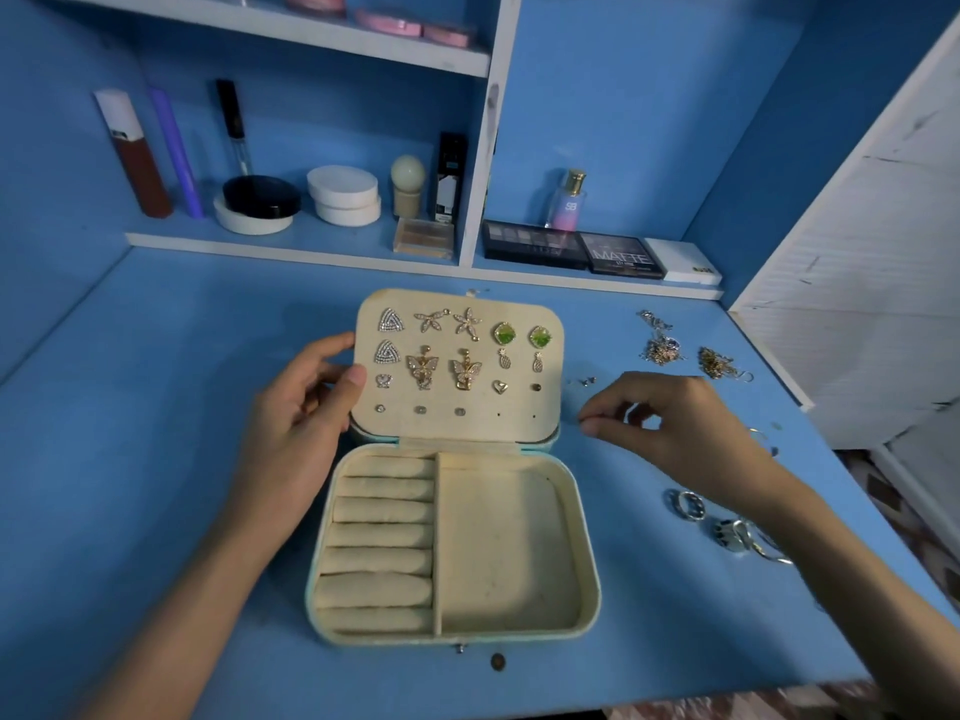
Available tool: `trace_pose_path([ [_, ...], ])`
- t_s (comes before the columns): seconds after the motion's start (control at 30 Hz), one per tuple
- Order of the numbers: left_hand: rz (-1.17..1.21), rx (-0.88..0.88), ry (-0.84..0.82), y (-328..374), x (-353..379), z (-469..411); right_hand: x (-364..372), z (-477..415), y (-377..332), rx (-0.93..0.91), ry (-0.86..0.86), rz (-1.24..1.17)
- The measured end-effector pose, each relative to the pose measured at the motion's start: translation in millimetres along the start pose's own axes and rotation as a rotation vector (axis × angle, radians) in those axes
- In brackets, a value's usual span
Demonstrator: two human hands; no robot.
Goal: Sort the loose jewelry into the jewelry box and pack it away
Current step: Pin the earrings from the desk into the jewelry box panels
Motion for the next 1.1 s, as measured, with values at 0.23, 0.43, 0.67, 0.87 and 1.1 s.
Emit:
trace_pose_path([
  [0.23, -0.001, -0.007, 0.003, 0.5, 0.0, 0.5, 29.7, -7.3, -39.9, -0.237, 0.057, -0.009],
  [0.43, 0.003, -0.014, 0.010, 0.2, 0.1, 0.5, 38.2, -11.3, -45.0, -0.264, 0.076, 0.073],
  [0.67, -0.023, -0.004, 0.010, 1.3, 0.1, 0.2, 38.0, -9.9, -51.1, -0.263, 0.085, 0.180],
  [0.87, -0.023, -0.003, 0.003, 2.3, 0.4, 0.6, 42.6, -14.6, -54.2, -0.241, 0.138, 0.192],
  [1.1, -0.024, -0.012, 0.010, -0.3, 0.1, 0.1, 47.9, -17.4, -52.3, -0.221, 0.187, 0.169],
])
Point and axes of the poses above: each hand's wrist, its own z-axis away from the middle knuckle, its own x-axis out of the palm, y = z × x, the point moved 4 cm from there along -z, towards the middle knuckle, and after that the axes turned 1 degree about z, right-handed, at the moved point
